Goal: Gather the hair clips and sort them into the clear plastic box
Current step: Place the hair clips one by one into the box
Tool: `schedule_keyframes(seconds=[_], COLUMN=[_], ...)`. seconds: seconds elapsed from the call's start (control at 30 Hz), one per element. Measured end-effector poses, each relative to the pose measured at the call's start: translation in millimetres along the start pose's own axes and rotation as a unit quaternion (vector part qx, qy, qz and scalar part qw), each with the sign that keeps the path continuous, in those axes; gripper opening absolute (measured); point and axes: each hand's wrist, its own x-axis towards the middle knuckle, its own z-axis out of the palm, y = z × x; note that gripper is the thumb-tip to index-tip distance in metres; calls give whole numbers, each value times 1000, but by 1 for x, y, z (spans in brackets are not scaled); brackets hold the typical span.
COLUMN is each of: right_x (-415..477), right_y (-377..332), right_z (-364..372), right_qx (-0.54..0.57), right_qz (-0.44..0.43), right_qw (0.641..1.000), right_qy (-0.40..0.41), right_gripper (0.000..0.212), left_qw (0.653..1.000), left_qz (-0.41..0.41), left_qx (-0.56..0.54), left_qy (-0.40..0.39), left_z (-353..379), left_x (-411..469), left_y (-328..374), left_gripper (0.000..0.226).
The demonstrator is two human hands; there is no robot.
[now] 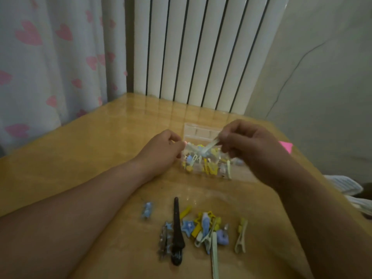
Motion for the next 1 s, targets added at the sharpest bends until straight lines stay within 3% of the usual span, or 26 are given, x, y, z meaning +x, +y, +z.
schedule_keyframes(seconds=[0.1, 0.2, 0.37, 0.63, 1.0], right_x=[2, 2, 7, 7, 5], right_y=[17, 30, 41, 50, 44], right_z=[-36, -48, -41, -29, -11], right_qx=[-222, -346, -407, -449, -411], right_qz=[2, 34, 57, 77, 22], right_qw=[969, 933, 911, 889, 907], right_qy=[109, 97, 47, 51, 87], right_gripper=[5, 5, 8, 3, 5], left_qw=[1000, 1000, 1000, 999, 999], left_qz=[3, 5, 12, 11, 9], left_qx=[8, 17, 27, 37, 41], left_qy=[-1, -1, -2, -6, -5], left_z=[1, 1, -1, -1, -1], left_x=[0, 1, -1, -3, -2], left_y=[-1, -1, 0, 2, 0], left_gripper=[17, 18, 18, 23, 23])
